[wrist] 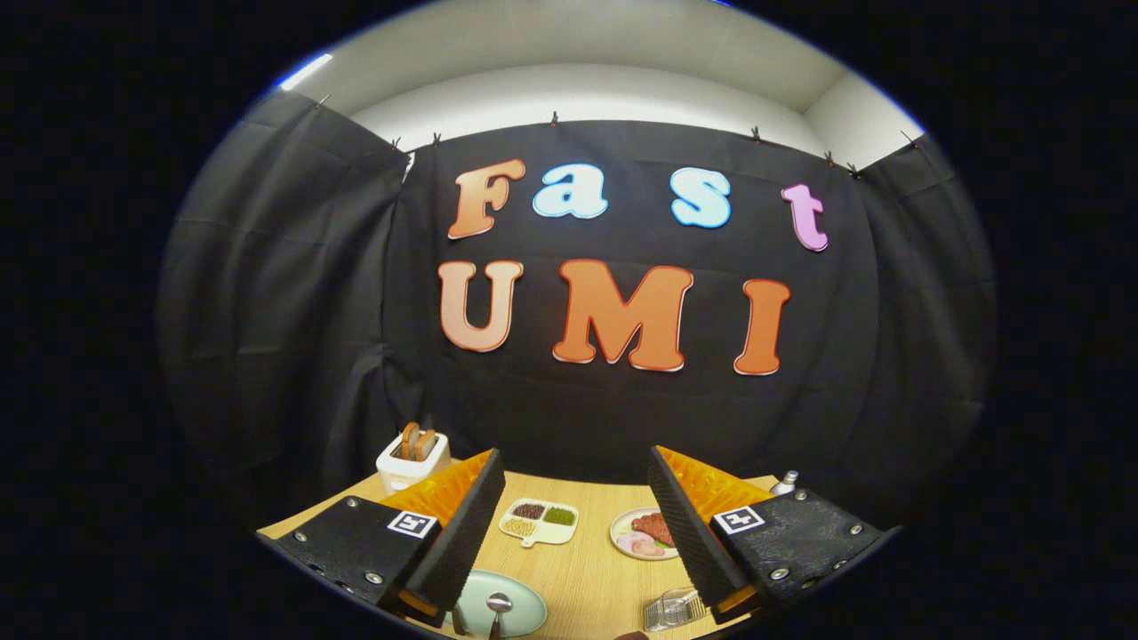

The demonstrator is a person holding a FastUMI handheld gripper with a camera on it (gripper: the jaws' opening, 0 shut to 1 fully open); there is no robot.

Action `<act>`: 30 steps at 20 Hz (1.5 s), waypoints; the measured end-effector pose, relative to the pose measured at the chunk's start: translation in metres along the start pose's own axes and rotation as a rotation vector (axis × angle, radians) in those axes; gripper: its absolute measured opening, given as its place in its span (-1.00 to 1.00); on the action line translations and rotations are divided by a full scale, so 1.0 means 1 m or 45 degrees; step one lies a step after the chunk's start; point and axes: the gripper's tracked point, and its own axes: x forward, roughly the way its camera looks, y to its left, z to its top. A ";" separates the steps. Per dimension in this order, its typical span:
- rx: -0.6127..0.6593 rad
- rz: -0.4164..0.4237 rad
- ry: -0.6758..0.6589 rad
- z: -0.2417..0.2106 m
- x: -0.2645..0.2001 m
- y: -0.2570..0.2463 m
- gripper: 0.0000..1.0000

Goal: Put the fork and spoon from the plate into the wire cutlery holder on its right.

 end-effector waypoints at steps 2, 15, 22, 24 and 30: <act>0.008 0.044 0.080 -0.016 0.005 0.012 0.95; 0.020 0.390 1.039 -0.210 0.003 0.087 0.86; -0.123 0.419 1.460 -0.295 -0.012 0.097 0.67; -0.147 0.405 1.551 -0.316 -0.013 0.096 0.54; -0.098 0.373 1.805 -0.358 -0.024 0.109 0.31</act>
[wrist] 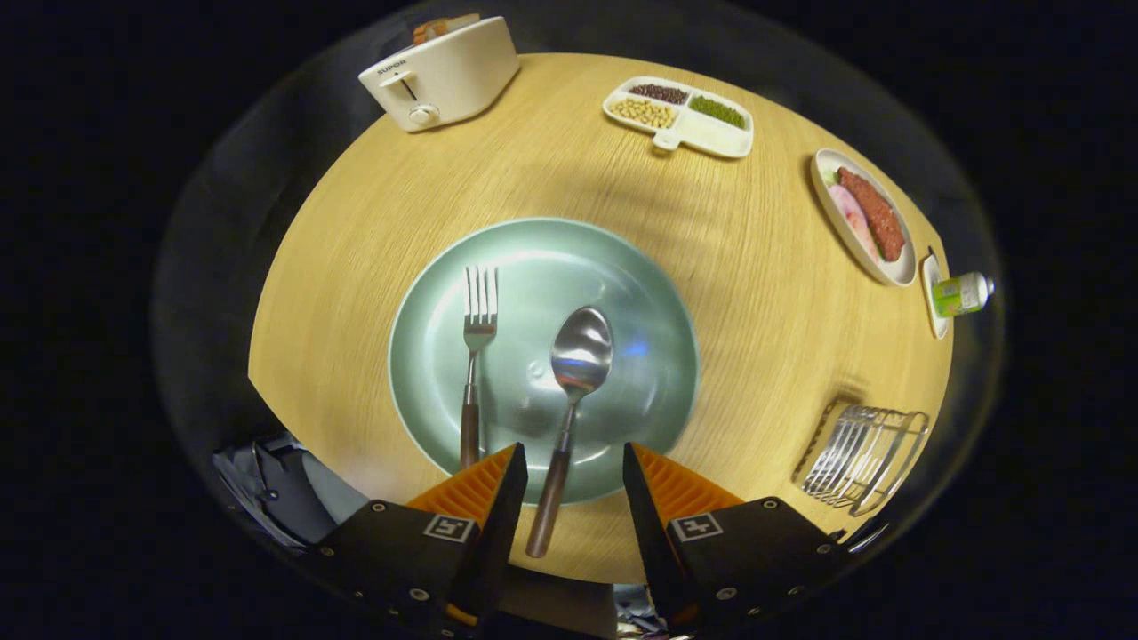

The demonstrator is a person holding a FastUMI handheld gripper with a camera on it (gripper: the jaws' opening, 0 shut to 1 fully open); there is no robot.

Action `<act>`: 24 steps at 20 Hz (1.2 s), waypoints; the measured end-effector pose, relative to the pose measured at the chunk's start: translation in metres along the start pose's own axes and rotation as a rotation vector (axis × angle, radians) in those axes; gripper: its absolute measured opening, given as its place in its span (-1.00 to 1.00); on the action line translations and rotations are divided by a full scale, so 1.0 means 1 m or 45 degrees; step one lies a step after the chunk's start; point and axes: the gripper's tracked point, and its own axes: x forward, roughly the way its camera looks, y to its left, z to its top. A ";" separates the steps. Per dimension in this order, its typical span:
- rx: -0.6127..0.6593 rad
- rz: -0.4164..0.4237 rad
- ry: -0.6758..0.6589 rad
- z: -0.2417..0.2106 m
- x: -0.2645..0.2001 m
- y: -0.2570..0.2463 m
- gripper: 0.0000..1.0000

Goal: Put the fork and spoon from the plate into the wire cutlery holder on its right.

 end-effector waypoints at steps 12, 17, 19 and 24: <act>0.093 -0.013 0.134 -0.002 0.030 0.008 -0.67; 0.174 0.049 0.110 0.000 0.031 0.010 -0.86; 0.215 0.098 0.082 0.001 0.030 0.011 -0.90; 0.251 0.145 -0.008 0.000 0.018 0.008 -0.91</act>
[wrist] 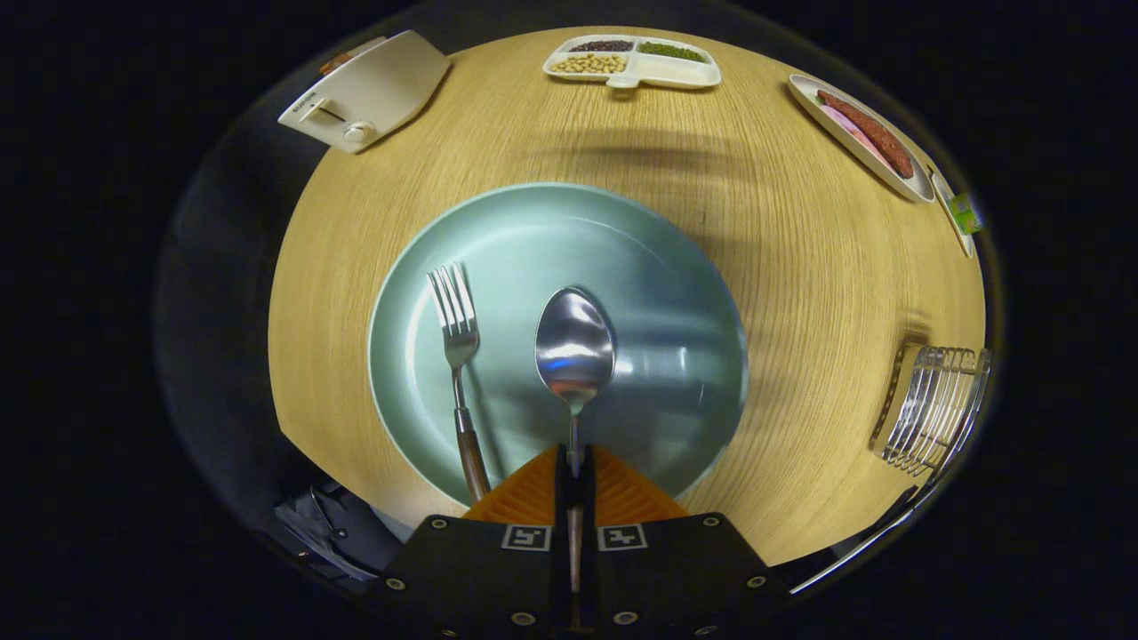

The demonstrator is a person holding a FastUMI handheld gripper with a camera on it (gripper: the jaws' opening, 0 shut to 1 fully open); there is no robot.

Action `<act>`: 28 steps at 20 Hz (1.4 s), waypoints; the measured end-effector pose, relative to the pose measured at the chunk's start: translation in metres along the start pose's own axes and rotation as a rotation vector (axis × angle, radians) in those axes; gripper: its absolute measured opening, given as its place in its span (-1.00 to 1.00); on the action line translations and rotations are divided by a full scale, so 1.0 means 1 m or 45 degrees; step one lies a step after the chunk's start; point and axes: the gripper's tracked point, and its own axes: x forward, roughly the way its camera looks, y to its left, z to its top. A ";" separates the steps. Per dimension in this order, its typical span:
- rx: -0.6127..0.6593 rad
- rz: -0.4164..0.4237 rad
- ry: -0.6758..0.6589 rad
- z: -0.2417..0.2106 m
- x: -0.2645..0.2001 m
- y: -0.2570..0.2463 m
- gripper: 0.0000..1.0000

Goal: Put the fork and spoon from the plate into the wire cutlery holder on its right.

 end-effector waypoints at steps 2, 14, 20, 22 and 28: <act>0.005 0.011 -0.055 0.005 -0.008 -0.001 -0.91; 0.094 0.158 -0.312 0.008 -0.063 -0.013 -0.90; 0.169 0.183 -0.475 0.007 -0.111 -0.041 -0.91; 0.204 0.170 -0.538 0.009 -0.129 -0.060 -0.91; 0.325 0.084 -0.682 -0.005 -0.167 -0.127 -0.91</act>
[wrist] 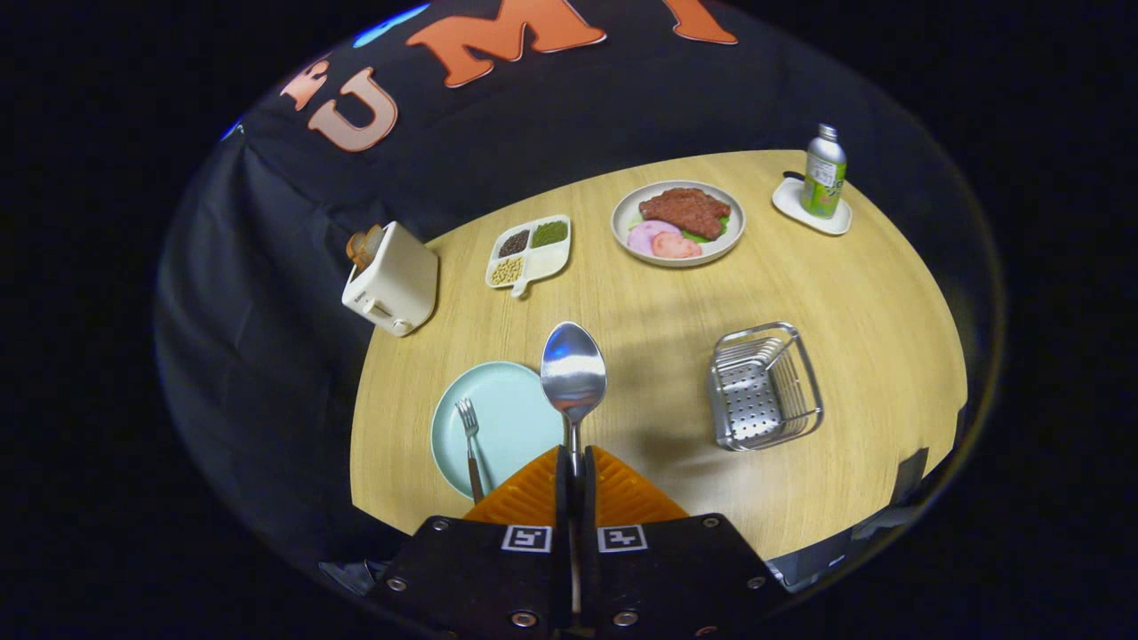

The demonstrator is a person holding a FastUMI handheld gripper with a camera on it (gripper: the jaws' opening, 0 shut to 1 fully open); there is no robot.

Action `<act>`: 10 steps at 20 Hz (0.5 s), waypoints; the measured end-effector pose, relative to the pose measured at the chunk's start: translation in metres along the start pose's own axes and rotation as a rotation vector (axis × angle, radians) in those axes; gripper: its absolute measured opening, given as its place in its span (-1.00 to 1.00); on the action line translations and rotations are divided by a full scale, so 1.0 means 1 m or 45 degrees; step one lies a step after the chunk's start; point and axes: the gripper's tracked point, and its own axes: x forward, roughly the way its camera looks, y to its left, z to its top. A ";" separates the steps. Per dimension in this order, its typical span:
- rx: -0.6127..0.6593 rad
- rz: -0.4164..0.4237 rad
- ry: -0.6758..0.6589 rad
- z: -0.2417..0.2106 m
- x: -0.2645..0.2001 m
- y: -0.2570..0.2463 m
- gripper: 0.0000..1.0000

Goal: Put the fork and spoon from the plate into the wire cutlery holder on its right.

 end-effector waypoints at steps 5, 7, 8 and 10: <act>0.053 -0.090 -0.048 0.005 -0.019 -0.053 -0.91; 0.054 -0.125 -0.029 0.001 -0.019 -0.069 -0.91; 0.062 -0.132 -0.020 -0.001 -0.018 -0.075 -0.91; 0.064 -0.144 0.017 -0.007 -0.013 -0.081 -0.91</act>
